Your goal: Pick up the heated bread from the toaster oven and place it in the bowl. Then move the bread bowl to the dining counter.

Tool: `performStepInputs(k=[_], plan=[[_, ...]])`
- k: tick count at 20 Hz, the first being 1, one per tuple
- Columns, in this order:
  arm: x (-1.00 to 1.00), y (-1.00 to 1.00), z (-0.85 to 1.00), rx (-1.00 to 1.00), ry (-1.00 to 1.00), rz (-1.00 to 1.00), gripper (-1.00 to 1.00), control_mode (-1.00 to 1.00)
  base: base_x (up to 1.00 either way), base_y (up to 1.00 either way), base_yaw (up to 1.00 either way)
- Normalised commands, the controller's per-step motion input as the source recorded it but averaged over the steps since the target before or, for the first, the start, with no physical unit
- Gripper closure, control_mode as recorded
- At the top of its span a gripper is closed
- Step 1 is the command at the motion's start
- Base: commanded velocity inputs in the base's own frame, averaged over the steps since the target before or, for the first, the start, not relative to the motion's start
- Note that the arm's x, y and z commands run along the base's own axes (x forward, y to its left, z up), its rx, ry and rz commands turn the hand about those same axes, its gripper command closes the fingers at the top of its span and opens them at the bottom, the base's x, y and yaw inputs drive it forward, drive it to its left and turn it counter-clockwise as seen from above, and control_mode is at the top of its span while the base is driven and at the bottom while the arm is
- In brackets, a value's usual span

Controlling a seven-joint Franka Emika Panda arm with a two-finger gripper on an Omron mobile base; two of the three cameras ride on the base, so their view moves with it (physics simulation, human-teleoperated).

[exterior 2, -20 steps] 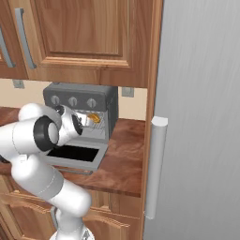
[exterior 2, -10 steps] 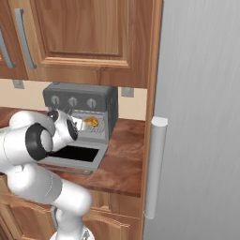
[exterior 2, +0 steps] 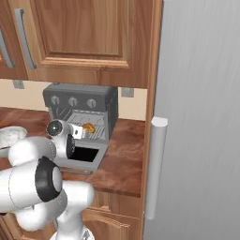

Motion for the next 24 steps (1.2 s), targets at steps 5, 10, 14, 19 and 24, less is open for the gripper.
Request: performStepInputs(k=[5, 10, 14, 19, 24], plan=[[-1.00, -0.18, -0.26, -0.13, 0.57, -0.03, -1.00, -1.00, 0.00, 0.00, 0.00], [-0.77, -0.11, -0.10, -0.17, 0.57, 0.00, -1.00, -1.00, 0.00, 0.00, 0.00], [0.00, 0.00, 0.12, -0.03, 0.00, 0.00, -1.00, -1.00, 0.00, 0.00, 0.00], [0.17, 0.01, 0.95, 0.00, -0.16, -0.09, -1.00, -1.00, 0.00, 0.00, 0.00], [0.62, 0.01, 0.29, 0.00, -0.01, -0.10, -1.00, -1.00, 0.00, 0.00, 0.00]])
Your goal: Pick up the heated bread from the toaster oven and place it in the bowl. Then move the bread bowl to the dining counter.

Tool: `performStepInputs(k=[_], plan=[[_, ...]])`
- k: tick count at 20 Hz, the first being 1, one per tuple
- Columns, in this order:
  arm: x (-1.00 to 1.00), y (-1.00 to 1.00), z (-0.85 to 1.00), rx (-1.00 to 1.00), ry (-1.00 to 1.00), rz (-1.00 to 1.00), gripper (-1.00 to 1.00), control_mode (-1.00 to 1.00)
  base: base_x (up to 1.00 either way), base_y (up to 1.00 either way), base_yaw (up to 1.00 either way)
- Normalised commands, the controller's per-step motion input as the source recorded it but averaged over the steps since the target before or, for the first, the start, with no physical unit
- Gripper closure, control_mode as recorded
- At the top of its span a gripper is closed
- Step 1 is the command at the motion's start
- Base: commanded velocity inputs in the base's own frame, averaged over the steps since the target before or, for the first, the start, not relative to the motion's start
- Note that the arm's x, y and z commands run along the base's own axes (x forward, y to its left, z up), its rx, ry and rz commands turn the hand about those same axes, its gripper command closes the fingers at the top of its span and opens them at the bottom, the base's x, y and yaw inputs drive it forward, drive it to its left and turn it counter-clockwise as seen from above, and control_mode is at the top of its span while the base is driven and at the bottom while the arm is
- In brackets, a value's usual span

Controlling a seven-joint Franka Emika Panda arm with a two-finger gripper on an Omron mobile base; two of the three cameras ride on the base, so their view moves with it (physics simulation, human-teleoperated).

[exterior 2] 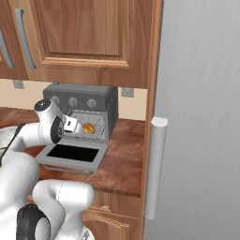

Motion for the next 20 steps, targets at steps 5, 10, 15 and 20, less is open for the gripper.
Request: performStepInputs(k=[5, 10, 15, 20], plan=[[0.64, 0.00, -0.18, 0.00, -0.03, -0.08, -1.00, -1.00, 0.00, 0.00, 0.00], [0.40, 0.00, 0.00, 0.00, -0.01, -0.04, -1.00, -1.00, 0.00, 0.00, 0.00], [0.00, 0.00, 0.00, 0.00, 0.00, 0.00, -1.00, -1.00, 0.00, 0.00, 0.00], [0.00, 0.00, 0.00, 0.00, 0.00, 0.00, -1.00, -1.00, 0.00, 0.00, 0.00]])
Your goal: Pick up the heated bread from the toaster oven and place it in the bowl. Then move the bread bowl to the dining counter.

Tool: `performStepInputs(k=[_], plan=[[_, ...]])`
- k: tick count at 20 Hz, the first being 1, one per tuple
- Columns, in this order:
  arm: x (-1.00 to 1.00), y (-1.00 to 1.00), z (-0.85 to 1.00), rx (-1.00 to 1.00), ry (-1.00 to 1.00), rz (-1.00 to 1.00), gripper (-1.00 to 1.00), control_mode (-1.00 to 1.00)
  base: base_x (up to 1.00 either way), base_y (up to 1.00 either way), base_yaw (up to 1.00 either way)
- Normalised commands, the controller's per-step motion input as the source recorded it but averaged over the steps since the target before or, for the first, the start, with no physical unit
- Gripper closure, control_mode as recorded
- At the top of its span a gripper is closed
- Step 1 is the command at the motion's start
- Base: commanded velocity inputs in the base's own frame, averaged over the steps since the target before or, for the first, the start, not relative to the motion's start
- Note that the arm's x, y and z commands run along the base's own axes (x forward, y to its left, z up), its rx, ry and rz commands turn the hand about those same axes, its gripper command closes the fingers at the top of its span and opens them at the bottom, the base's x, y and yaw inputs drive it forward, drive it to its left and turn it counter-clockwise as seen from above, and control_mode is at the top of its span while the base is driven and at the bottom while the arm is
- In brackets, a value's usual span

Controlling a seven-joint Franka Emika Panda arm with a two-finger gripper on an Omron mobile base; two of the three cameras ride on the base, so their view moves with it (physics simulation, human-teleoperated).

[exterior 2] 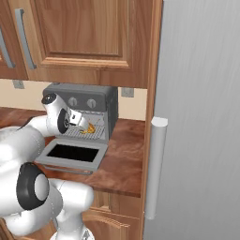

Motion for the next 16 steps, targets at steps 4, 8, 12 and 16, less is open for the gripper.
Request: performStepInputs(k=[4, 8, 12, 16], plan=[[0.00, 0.00, 0.00, 0.00, 0.00, 0.00, -1.00, -1.00, 0.00, 0.00, 0.00], [0.12, 0.00, 0.00, 0.00, 0.00, 0.00, -1.00, -1.00, 0.00, 0.00, 0.00], [0.35, 0.00, 0.00, 0.00, 0.00, -0.01, -1.00, -1.00, 0.00, 0.00, 0.00], [0.36, 0.00, 0.00, 0.00, 0.00, -0.02, -1.00, -1.00, 0.00, 0.00, 0.00]])
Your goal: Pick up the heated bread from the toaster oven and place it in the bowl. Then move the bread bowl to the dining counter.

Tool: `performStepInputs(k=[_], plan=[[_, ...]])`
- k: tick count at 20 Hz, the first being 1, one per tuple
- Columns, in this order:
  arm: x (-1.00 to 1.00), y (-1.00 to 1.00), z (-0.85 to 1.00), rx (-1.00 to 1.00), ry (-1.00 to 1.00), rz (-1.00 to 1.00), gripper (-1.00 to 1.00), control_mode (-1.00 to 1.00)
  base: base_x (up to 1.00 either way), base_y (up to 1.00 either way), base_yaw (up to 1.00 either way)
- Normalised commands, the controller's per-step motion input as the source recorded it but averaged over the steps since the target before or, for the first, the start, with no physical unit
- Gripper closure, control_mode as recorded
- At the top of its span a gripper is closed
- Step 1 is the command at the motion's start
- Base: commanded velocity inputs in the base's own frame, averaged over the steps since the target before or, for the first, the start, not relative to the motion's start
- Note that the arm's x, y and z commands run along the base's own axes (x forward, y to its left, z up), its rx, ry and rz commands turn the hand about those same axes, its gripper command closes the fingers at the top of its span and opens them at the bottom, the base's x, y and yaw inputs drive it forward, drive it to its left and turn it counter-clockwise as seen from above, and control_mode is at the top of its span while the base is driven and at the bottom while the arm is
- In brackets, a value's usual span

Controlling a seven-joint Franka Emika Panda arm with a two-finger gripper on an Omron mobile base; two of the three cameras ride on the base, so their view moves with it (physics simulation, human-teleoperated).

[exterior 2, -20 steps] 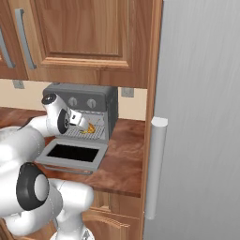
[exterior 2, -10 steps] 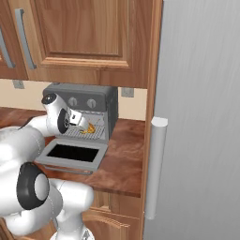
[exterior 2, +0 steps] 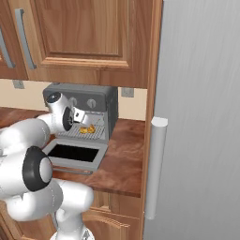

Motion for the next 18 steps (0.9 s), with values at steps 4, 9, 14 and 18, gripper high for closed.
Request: performStepInputs(k=[4, 9, 14, 18], plan=[[0.27, -0.12, -0.15, 0.00, 0.00, -0.02, -1.00, -1.00, 0.00, 0.00, 0.00], [0.07, -0.31, -0.22, 0.00, 0.00, -0.03, -1.00, -1.00, 0.00, 0.00, 0.00], [-0.14, -0.47, -0.35, 0.00, 0.00, -0.07, -1.00, -1.00, 0.00, 0.00, 0.00], [-0.17, -0.48, -0.37, 0.00, 0.08, -0.12, -1.00, -1.00, 0.00, 0.00, 0.00]])
